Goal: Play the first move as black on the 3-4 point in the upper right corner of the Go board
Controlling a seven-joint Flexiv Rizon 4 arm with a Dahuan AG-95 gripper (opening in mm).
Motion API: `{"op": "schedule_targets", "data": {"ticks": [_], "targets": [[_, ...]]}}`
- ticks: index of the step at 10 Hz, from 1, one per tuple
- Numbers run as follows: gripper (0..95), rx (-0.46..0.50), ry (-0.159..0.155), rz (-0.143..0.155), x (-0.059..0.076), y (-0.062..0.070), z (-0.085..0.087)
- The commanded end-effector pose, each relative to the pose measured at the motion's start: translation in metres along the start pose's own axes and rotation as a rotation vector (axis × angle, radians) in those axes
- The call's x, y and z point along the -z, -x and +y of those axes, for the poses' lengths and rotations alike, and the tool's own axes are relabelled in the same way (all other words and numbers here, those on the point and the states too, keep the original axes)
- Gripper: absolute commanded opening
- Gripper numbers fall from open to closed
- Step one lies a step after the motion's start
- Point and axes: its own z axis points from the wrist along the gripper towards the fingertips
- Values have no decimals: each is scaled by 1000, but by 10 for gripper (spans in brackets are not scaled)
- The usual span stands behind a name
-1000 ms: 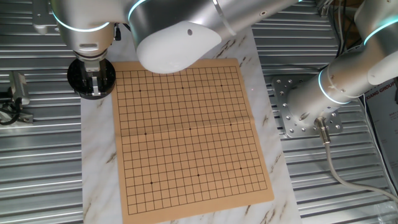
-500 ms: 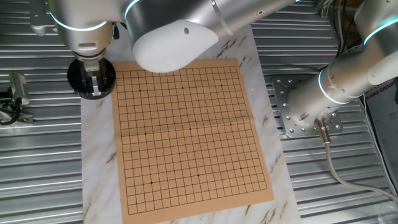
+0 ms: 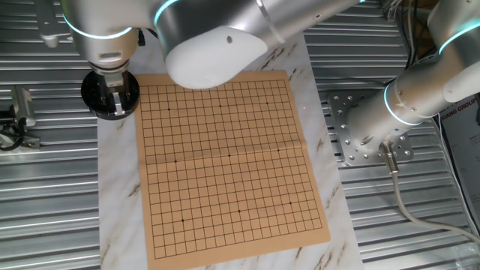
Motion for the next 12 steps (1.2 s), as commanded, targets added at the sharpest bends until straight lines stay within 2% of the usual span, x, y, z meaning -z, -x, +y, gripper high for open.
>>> {"op": "schedule_targets", "data": {"ticks": [1,2,4,7,10,12], "targets": [[0,3,1,-19,0,0,0],[0,5,8,-23,0,0,0],[0,-3,48,-28,0,0,0],[0,-1,45,-29,0,0,0],[0,28,61,-24,0,0,0],[0,30,57,-19,0,0,0]]}}
